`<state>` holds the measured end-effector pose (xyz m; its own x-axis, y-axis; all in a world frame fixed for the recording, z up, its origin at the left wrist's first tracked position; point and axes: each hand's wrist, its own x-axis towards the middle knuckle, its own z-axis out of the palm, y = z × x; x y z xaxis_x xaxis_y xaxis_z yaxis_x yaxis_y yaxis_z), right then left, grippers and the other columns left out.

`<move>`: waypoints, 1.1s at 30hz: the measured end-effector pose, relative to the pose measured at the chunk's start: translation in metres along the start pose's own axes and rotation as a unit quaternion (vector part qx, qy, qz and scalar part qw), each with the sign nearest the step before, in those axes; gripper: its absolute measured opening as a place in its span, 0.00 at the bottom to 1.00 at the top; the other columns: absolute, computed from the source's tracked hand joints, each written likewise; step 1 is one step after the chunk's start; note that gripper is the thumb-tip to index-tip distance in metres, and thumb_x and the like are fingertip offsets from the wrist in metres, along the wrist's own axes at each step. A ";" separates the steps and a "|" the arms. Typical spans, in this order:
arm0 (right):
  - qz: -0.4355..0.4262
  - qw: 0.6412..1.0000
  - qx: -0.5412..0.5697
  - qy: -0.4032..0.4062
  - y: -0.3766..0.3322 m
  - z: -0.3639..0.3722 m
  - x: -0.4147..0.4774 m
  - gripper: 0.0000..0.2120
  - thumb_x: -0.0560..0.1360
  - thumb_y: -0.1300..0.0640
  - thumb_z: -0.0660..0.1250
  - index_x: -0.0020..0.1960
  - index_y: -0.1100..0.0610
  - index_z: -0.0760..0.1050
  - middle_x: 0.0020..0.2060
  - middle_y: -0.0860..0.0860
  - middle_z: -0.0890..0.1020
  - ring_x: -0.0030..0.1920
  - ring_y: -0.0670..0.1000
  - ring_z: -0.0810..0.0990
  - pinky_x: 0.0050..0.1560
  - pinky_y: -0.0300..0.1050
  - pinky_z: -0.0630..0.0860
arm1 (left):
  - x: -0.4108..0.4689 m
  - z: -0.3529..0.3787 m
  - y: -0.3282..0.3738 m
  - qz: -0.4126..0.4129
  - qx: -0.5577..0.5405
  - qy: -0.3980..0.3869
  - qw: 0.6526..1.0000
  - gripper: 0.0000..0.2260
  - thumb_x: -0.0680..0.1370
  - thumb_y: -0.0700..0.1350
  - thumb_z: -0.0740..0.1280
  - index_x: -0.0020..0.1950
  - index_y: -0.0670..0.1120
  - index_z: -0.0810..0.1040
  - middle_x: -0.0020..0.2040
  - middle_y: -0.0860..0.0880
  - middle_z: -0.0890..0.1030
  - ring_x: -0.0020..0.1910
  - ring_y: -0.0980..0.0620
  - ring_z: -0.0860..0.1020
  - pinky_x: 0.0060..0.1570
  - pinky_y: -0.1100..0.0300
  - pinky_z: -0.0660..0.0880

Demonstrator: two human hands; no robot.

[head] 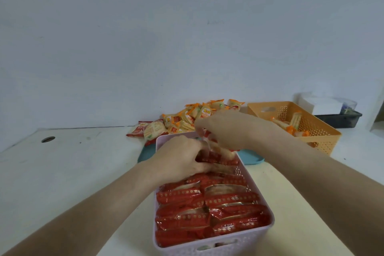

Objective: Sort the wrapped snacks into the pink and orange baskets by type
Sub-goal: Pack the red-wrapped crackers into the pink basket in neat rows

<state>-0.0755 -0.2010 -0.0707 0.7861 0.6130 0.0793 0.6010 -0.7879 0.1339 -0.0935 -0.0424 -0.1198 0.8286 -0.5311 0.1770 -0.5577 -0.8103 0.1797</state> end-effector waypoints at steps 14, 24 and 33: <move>0.013 0.991 0.093 -0.090 -0.010 0.017 -0.018 0.23 0.73 0.50 0.70 0.64 0.48 0.64 0.42 0.38 0.67 0.54 0.53 0.73 0.56 0.53 0.68 | -0.012 -0.011 -0.022 0.014 -0.068 0.016 0.997 0.19 0.66 0.55 0.78 0.55 0.55 0.82 0.52 0.58 0.79 0.52 0.60 0.73 0.55 0.63 0.69; -0.028 0.979 0.123 -0.161 -0.016 -0.003 -0.018 0.17 0.77 0.55 0.64 0.64 0.45 0.70 0.47 0.42 0.75 0.52 0.51 0.75 0.44 0.43 0.71 | -0.012 0.002 -0.040 0.026 0.019 0.059 0.998 0.18 0.70 0.62 0.70 0.56 0.56 0.81 0.57 0.60 0.77 0.55 0.57 0.67 0.58 0.54 0.69; 0.047 0.986 0.150 -0.053 -0.025 0.025 -0.042 0.31 0.75 0.31 0.46 0.73 0.46 0.57 0.67 0.48 0.74 0.70 0.53 0.68 0.69 0.60 0.58 | -0.024 -0.015 -0.036 0.002 0.019 -0.059 0.998 0.34 0.71 0.74 0.47 0.73 0.61 0.64 0.69 0.60 0.73 0.67 0.58 0.70 0.64 0.52 0.69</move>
<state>-0.1200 -0.2087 -0.1025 0.8411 0.5402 -0.0275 0.5289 -0.8320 -0.1678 -0.0947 0.0031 -0.1161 0.8273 -0.5582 0.0631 -0.5610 -0.8155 0.1419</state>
